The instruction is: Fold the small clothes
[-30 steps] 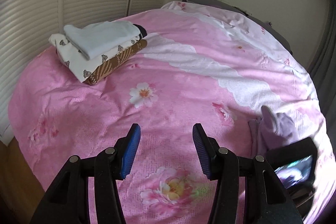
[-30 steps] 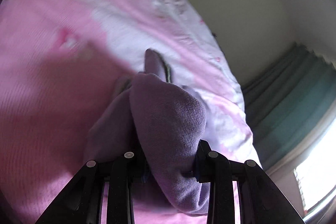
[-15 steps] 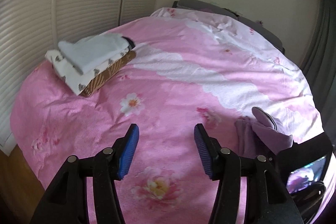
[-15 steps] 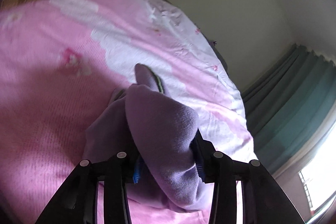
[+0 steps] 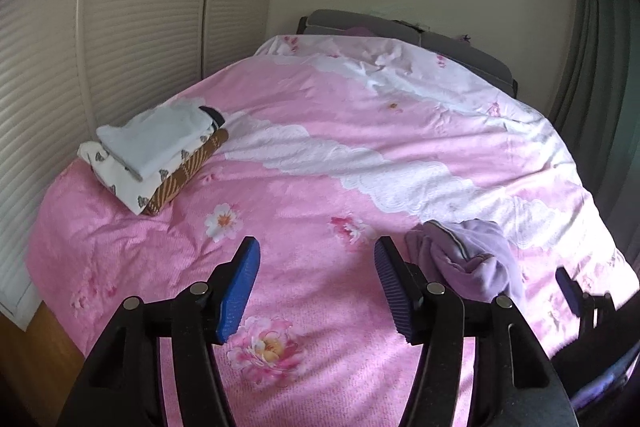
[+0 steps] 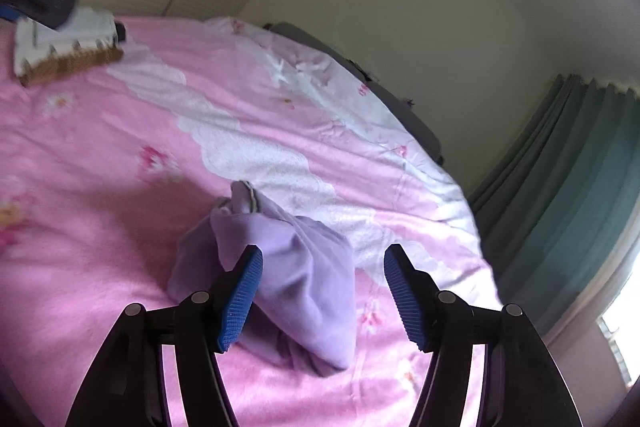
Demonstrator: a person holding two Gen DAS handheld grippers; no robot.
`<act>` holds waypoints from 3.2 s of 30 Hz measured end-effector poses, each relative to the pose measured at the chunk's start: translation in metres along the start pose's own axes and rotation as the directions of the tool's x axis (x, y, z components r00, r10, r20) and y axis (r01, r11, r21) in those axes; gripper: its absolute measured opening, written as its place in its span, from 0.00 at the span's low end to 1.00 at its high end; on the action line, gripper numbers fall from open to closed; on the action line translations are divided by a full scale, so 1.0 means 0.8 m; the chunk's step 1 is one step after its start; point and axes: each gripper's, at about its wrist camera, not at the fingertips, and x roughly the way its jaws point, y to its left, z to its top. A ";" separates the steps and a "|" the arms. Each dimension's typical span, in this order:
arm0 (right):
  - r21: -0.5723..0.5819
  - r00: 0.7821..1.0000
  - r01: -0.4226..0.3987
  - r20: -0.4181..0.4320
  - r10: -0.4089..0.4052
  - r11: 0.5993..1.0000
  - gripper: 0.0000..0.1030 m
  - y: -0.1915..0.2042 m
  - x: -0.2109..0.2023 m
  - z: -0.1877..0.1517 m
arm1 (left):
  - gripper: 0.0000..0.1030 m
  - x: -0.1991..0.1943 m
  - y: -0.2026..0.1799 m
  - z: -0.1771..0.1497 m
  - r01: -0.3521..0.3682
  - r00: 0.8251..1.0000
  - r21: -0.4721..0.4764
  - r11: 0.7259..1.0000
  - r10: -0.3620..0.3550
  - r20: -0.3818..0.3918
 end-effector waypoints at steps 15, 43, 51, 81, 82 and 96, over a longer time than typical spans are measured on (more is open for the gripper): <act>0.391 0.966 -0.205 -0.069 0.251 0.897 0.61 -0.137 0.060 -0.110 | 0.46 0.081 -0.148 -0.041 0.306 0.946 0.100 0.947 -0.290 -0.146; 0.481 0.822 -0.445 -0.114 0.557 0.755 0.31 -0.093 0.139 -0.151 | 0.22 0.166 -0.131 -0.094 0.283 0.936 0.051 0.958 -0.264 -0.235; 0.537 0.838 -0.445 -0.032 0.545 0.717 0.33 -0.132 0.106 -0.149 | 0.39 0.141 -0.119 -0.031 0.381 0.902 -0.019 0.924 -0.377 -0.210; 0.618 0.887 -0.340 -0.039 0.459 0.709 0.33 -0.178 0.113 -0.163 | 0.02 0.230 -0.121 -0.016 0.402 0.844 -0.001 0.916 -0.371 -0.387; 0.615 0.889 -0.341 -0.036 0.457 0.711 0.33 -0.178 0.111 -0.163 | 0.03 0.217 -0.119 -0.017 0.411 0.845 -0.010 0.912 -0.385 -0.372; 0.624 0.890 -0.335 -0.036 0.454 0.706 0.33 -0.193 0.088 -0.177 | 0.11 0.181 -0.104 -0.066 0.423 0.823 -0.014 0.906 -0.390 -0.414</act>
